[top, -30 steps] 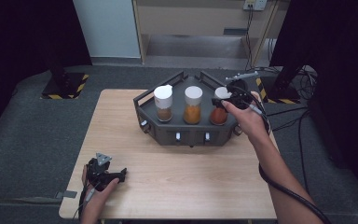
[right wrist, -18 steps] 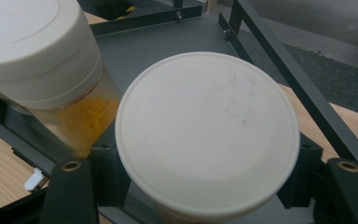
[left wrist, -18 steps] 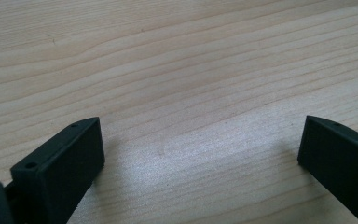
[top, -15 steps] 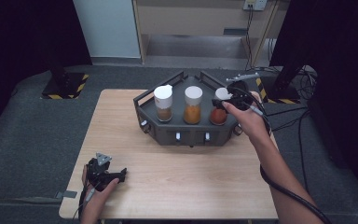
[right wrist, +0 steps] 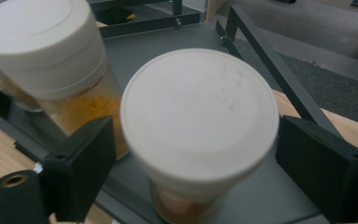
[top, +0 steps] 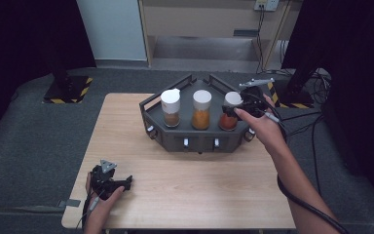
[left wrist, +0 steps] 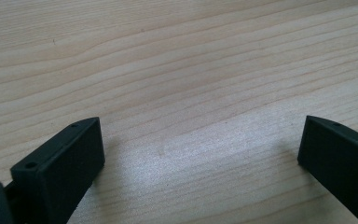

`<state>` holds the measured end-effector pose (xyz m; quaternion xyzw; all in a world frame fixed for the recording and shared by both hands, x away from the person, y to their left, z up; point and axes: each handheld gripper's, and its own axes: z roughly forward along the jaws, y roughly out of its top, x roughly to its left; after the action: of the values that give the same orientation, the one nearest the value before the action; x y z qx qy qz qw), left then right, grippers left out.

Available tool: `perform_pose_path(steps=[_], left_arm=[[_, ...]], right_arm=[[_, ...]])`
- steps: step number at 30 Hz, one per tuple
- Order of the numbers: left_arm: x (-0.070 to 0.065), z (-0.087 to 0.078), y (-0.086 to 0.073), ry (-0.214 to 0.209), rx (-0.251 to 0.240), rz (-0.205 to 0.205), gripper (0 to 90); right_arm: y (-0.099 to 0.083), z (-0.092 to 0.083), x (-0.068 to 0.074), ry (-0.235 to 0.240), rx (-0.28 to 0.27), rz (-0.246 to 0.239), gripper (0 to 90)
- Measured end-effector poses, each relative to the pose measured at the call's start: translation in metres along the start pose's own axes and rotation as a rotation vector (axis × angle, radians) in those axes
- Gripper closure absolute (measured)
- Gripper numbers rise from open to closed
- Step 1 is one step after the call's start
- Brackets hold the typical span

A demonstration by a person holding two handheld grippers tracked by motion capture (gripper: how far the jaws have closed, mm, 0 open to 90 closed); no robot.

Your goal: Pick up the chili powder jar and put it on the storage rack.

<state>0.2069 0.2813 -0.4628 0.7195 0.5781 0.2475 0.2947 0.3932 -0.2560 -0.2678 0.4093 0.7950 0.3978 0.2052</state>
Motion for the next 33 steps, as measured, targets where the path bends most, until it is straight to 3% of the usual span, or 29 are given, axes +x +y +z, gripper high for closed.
perform_pose_path(steps=[12,23,33], left_arm=[[0.0,0.0,0.0,0.0,0.0,0.0,0.0],[0.0,0.0,0.0,0.0,0.0,0.0,0.0],[0.0,0.0,0.0,0.0,0.0,0.0,0.0]], right_arm=[[-0.025,-0.029,0.003,0.002,-0.019,-0.043,4.4],[-0.045,-0.039,-0.002,-0.006,0.0,-0.023,4.3],[-0.061,-0.04,0.005,-0.001,0.018,-0.031,4.3]])
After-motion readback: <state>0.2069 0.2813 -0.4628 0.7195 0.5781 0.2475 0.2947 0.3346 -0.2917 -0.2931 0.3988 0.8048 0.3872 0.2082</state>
